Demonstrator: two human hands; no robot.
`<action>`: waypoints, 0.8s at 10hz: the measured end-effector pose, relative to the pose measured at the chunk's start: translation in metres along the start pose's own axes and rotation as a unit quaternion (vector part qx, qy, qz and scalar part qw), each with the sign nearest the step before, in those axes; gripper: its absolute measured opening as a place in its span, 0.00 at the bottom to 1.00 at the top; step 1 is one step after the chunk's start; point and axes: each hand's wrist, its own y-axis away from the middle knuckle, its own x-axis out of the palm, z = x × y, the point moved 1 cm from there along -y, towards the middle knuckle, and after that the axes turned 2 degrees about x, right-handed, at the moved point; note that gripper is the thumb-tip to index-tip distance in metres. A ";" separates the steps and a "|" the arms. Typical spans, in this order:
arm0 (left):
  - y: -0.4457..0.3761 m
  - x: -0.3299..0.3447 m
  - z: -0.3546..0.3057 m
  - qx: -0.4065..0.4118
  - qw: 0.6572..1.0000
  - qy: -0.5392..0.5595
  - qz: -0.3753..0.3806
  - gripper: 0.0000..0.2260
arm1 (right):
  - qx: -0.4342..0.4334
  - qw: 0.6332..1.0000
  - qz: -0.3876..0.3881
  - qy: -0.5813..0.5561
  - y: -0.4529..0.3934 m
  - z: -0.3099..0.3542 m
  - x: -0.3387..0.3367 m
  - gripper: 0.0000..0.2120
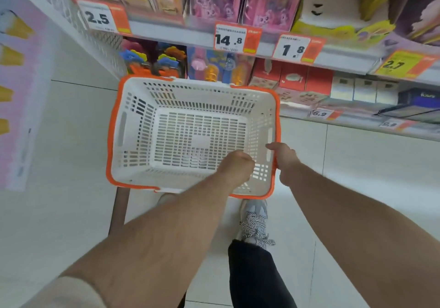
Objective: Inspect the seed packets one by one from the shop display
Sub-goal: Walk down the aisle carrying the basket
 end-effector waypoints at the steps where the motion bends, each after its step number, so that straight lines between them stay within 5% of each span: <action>1: 0.006 -0.012 0.006 -0.007 1.000 0.023 -0.020 0.09 | -0.039 0.988 -0.126 0.083 0.028 0.003 0.016 0.21; 2: 0.018 -0.034 0.013 -0.011 0.994 0.056 -0.096 0.08 | -0.094 0.982 -0.117 0.111 0.071 0.017 0.050 0.09; 3: 0.030 -0.069 0.020 -0.019 0.983 0.042 -0.175 0.10 | -0.093 0.992 -0.008 0.087 0.104 0.026 0.103 0.04; 4: 0.037 -0.116 0.037 -0.047 0.971 0.050 -0.231 0.13 | -0.076 0.990 0.074 0.091 0.116 0.026 0.158 0.07; 5: 0.027 -0.164 0.069 -0.049 0.958 0.033 -0.281 0.06 | -0.093 0.983 0.071 0.139 0.112 0.019 0.204 0.06; 7: -0.013 -0.227 0.127 -0.133 0.937 0.000 -0.323 0.37 | -0.063 0.986 0.040 0.151 0.086 0.013 0.265 0.13; 8: -0.029 -0.245 0.143 -0.173 0.948 0.053 -0.261 0.45 | -0.061 0.992 0.039 0.107 0.068 0.010 0.274 0.10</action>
